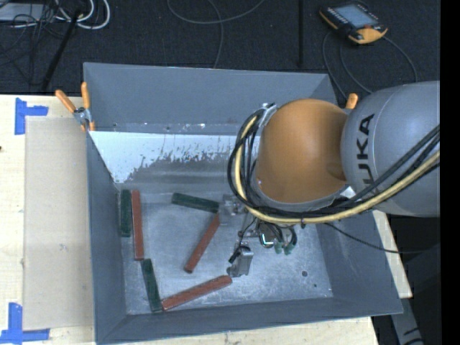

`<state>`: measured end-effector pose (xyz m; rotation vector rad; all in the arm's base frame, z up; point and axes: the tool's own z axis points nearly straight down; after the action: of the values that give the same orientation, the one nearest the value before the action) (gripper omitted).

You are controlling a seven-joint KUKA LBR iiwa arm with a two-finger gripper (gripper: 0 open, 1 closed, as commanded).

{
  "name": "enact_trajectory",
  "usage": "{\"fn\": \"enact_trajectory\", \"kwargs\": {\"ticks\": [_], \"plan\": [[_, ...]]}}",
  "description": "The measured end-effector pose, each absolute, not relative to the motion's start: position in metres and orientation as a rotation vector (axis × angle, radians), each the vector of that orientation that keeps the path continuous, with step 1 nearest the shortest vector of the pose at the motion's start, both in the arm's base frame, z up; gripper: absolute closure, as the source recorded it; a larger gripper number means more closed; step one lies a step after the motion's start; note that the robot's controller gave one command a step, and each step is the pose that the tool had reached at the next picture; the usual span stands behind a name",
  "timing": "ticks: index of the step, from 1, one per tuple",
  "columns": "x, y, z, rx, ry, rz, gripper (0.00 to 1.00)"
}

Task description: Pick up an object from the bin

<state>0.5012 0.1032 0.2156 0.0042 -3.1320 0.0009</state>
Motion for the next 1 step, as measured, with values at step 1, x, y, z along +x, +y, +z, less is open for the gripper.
{"fn": "enact_trajectory", "kwargs": {"ticks": [1], "plan": [[0.5029, 0.1027, 0.2194, 0.0, -3.14, 0.0, 0.0]]}}
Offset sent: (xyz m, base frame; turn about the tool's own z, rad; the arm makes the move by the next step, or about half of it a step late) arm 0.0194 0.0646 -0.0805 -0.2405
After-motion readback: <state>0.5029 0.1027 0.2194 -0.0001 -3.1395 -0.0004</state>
